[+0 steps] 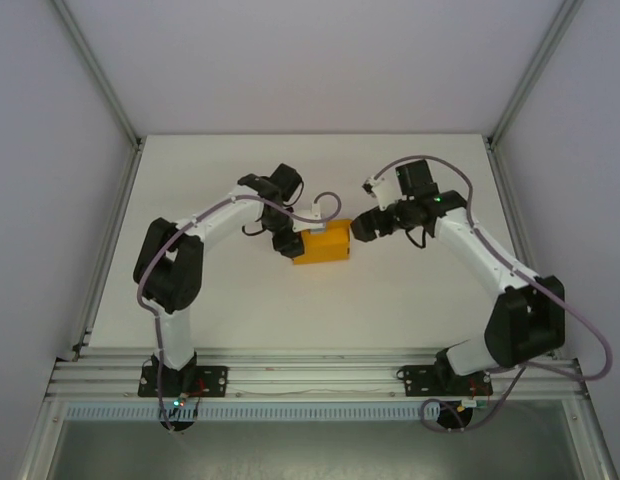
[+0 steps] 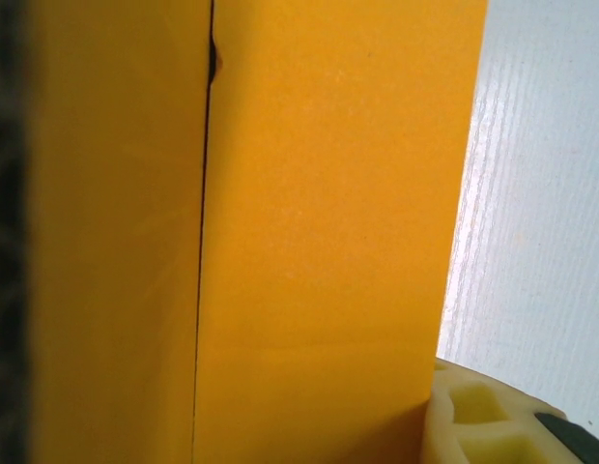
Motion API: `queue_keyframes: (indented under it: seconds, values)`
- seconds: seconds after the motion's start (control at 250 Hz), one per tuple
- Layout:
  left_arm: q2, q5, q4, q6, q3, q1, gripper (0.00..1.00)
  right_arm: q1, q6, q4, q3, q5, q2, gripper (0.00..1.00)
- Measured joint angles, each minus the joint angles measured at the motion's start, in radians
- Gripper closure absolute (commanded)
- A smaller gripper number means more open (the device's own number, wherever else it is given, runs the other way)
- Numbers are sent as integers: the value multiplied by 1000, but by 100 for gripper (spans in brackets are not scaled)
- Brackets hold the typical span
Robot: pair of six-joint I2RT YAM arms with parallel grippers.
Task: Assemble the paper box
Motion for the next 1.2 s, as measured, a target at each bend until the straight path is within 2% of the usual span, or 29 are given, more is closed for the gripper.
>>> queue_keyframes:
  seconds: [0.108,0.188,0.236,0.296,0.484,1.015,1.111,1.175,1.203]
  values:
    - [0,-6,-2,0,0,-10,62,21,-32,-42,48,45,68,43]
    - [0,-6,-3,0,0,-16,62,39,-61,-59,89,66,105,54]
    - [0,-6,-4,0,0,-16,62,48,-66,-66,111,71,121,64]
    - [0,-6,-5,0,1,-16,62,56,-82,-71,131,70,138,71]
    - [0,-6,-6,0,2,-16,62,58,-112,-134,180,70,179,75]
    - [0,-26,-27,0,10,-23,62,58,-106,-157,190,59,216,76]
    - [1,-28,-27,0,10,-23,62,58,-97,-153,190,51,216,88]
    - [4,-29,-26,0,17,-23,62,60,-90,-150,190,40,216,100]
    - [5,-32,-27,0,18,-23,62,62,-90,-150,190,41,216,100]
